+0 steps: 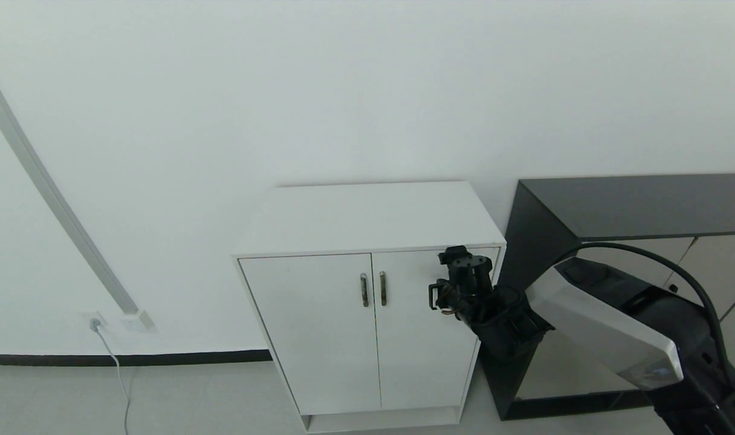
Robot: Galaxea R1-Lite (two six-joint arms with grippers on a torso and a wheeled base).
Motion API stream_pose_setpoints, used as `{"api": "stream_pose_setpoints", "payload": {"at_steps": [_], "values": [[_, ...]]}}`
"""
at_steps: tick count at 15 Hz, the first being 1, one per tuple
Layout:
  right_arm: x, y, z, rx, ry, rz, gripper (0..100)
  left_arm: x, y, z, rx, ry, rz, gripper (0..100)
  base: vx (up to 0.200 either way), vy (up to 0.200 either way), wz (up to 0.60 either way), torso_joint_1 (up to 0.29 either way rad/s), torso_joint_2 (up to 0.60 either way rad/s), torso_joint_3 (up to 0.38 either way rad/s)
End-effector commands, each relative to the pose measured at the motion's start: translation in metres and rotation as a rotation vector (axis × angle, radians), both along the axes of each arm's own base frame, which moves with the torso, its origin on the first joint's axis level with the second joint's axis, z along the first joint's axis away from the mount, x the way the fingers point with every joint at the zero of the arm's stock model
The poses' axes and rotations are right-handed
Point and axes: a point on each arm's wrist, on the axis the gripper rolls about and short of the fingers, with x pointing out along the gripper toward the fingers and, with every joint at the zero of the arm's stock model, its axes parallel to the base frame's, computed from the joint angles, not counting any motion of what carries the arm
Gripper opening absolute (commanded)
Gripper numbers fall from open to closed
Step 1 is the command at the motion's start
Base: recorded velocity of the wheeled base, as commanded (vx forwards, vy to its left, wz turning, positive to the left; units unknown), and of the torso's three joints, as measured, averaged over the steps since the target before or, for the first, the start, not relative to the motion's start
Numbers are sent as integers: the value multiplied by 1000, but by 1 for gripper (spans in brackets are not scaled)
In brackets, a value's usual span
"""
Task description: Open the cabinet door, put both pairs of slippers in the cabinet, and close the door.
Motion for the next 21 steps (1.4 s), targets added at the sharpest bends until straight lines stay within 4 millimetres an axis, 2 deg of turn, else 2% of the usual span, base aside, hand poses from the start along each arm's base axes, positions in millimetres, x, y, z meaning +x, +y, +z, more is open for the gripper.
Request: {"api": "stream_pose_setpoints", "payload": {"at_steps": [1,7,8,10,14,21], "values": [[-19,-6,18,7,-10,10,0,0,0,0,0,3,0,0,0,0,0,0,0,0],[-79,-30,46,16,-26,35,0,0,0,0,-1,1,-1,0,0,0,0,0,0,0],[-84,-33,49,19,-31,35,0,0,0,0,-1,1,-1,0,0,0,0,0,0,0],[-105,-58,61,21,-35,6,0,0,0,0,-3,2,-1,0,0,0,0,0,0,0],[-124,-101,77,13,-47,-80,0,0,0,0,-3,2,0,0,0,0,0,0,0,0],[-165,-177,84,-51,-1,-348,0,0,0,0,-6,2,2,0,0,0,0,0,0,0]]}}
